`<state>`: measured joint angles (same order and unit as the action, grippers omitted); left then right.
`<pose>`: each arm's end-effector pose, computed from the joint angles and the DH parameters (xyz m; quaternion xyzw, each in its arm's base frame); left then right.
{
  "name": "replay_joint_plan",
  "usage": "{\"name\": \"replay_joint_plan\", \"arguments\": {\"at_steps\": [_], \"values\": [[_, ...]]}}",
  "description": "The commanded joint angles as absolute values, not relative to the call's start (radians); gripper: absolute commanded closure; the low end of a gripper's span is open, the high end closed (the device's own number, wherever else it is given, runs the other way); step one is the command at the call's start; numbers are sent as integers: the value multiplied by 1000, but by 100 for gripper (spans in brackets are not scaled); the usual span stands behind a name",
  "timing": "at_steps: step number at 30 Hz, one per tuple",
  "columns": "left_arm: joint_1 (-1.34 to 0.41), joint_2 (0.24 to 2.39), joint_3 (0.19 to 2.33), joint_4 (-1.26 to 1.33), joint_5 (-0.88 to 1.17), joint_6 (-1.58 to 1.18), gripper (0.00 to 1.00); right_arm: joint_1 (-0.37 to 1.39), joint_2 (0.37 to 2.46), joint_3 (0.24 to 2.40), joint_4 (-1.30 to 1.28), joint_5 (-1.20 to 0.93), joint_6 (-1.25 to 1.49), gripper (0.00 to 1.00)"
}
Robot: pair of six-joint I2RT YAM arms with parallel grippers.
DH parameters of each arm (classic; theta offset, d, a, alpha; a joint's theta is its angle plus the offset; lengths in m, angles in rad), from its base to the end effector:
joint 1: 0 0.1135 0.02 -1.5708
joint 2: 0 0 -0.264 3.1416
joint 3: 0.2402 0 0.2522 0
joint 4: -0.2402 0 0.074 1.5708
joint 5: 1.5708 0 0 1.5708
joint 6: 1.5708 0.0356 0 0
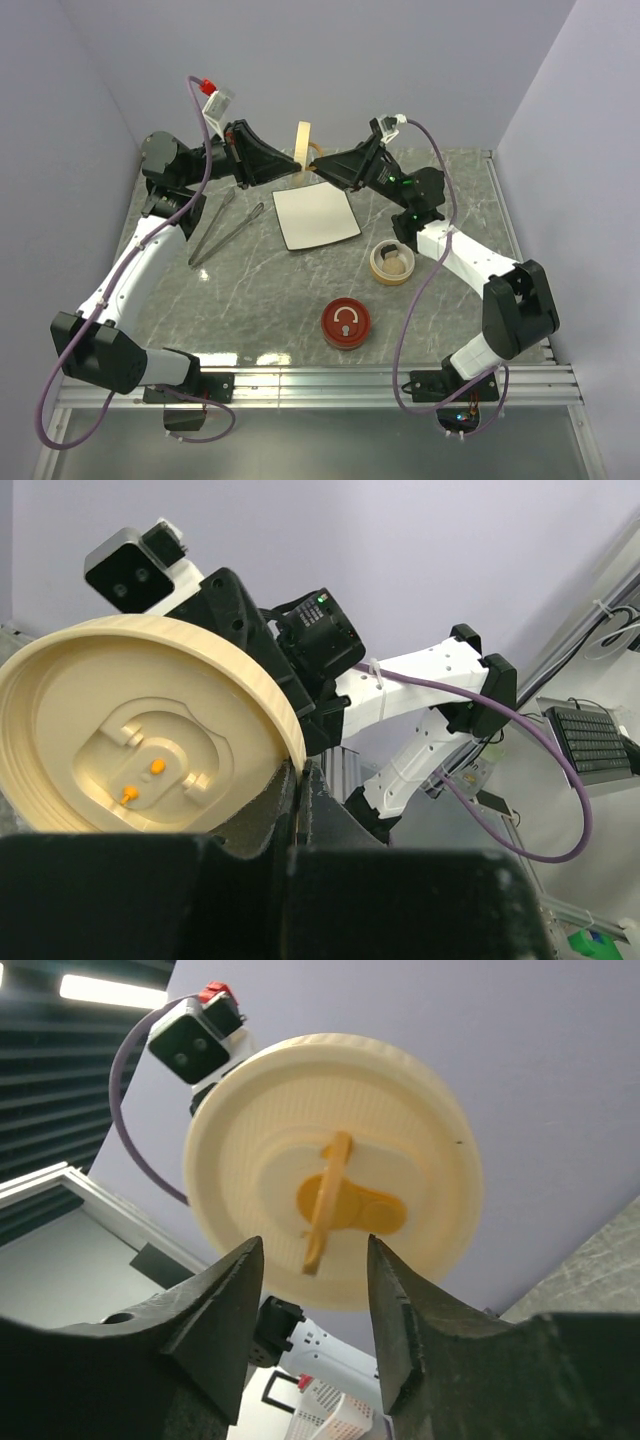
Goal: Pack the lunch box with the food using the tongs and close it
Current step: Pass the lid of the lunch box from the left arm to the right
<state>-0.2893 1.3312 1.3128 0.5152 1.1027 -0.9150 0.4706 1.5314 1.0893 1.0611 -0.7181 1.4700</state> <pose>0.2617 -0.1111 0.4684 0.2941 0.5531 -0.6354 0.4514 0.2913 0.1745 0.3852 -0.0686 0.5261 0.7776 0.3374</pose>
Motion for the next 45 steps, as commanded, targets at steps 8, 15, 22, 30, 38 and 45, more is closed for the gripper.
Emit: {"name": "replay_joint_plan", "arguments": {"at_steps": [8, 15, 22, 30, 38, 45], "values": [[-304, 1318, 1299, 598, 1103, -940, 100, 480, 1543, 1149, 1066, -667, 1446, 54], [-308, 1313, 1278, 609, 1097, -943, 100, 495, 1536, 1155, 1092, -672, 1465, 65], [-314, 1316, 1287, 598, 1098, -936, 100, 500, 1529, 1146, 1037, -675, 1444, 85], [-299, 1289, 1289, 479, 1075, -881, 48, 442, 1479, 1141, 901, -742, 1356, 100], [-160, 1263, 1319, 191, 1031, -756, 1, 275, 1339, 1270, 119, -919, 694, 100], [-120, 1273, 1427, -225, 979, -444, 1, 238, 1373, 1572, -870, -874, -128, 100]]}}
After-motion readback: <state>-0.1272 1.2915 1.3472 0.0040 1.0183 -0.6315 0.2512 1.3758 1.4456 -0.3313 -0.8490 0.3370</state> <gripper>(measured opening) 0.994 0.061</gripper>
